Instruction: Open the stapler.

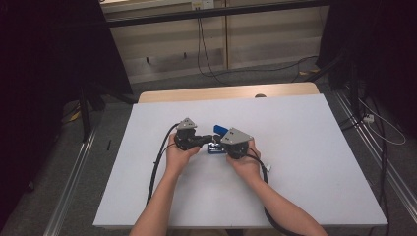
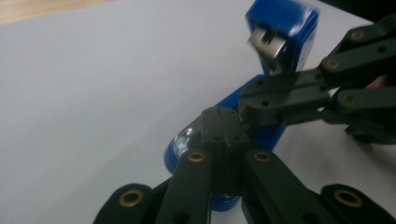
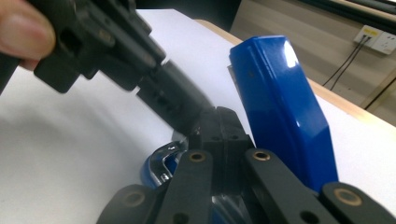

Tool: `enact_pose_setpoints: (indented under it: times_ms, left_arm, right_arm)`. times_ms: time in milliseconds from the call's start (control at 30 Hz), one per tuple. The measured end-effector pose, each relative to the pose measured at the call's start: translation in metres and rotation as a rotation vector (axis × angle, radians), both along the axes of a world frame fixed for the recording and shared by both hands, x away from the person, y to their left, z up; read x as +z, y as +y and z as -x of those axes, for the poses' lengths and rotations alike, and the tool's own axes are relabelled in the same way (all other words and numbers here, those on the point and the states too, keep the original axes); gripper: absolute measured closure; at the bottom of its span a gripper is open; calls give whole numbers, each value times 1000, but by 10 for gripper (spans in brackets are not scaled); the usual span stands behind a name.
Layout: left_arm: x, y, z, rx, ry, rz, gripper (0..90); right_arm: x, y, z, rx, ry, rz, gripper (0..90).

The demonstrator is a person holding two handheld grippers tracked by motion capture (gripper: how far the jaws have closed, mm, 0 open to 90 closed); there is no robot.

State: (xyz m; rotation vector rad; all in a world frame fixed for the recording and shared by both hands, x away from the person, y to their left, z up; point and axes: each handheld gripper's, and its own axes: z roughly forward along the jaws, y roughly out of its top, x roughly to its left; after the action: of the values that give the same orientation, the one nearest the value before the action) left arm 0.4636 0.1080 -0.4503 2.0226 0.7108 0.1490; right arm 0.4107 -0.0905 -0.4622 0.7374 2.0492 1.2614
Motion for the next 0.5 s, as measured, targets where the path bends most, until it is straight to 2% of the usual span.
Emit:
enact_pose_setpoints:
  times_ms: [33,300,500]
  left_arm:
    - [-1,0,0,0,-1,-12,900]
    - [-1,-2,3,6,-21,-26,900]
    - [-1,-2,3,4,-36,-36,900]
  right_arm:
    - [1,0,0,-4,-4,4,900]
    - [11,-1,0,-32,-32,9,900]
    - [21,-9,0,-77,-41,10,900]
